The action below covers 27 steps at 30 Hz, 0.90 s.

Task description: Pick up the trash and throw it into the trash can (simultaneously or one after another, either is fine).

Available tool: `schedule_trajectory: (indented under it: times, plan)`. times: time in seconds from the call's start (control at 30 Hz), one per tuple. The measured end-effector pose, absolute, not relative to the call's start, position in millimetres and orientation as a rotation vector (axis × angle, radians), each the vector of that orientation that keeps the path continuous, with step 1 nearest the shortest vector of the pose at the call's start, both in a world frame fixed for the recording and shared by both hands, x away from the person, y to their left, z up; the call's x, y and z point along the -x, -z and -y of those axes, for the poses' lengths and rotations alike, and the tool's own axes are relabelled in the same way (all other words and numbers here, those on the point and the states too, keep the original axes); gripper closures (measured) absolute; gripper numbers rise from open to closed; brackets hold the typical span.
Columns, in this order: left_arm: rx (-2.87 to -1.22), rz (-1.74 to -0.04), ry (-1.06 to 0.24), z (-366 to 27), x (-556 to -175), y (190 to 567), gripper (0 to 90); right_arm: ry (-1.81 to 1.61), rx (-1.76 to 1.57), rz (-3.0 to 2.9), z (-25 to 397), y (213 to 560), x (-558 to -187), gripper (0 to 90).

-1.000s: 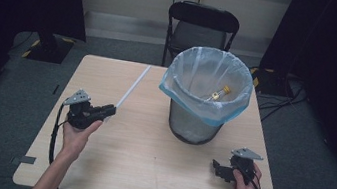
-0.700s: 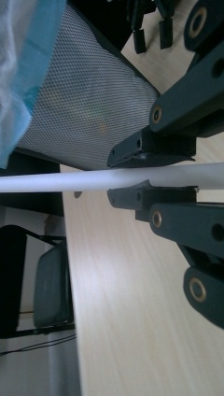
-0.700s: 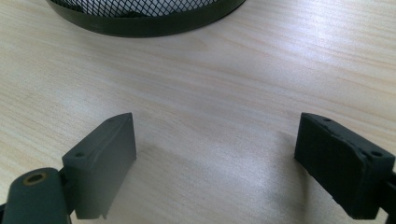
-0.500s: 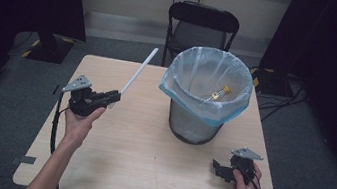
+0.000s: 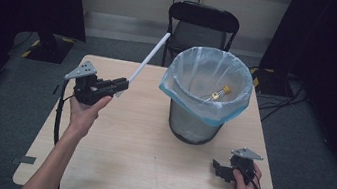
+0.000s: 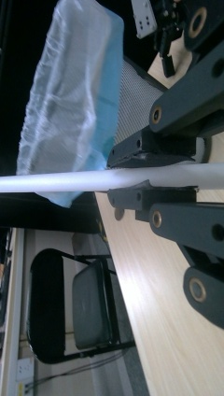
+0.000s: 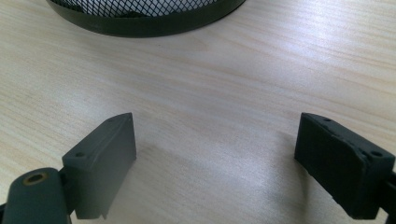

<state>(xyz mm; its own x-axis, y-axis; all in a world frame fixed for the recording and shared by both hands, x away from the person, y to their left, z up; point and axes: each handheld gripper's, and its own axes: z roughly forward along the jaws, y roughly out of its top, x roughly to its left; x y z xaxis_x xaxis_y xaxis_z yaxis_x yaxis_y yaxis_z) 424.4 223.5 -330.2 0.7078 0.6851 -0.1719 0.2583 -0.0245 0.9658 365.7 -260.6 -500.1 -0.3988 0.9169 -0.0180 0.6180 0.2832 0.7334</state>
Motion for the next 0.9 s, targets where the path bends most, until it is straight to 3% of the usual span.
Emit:
schedule_trajectory:
  times: [0.9]
  plan:
    - [-1.615,-0.607,-0.377,-172,-445,271,79.6,-0.910,-1.377,-2.118,261,500,-366,11.7]
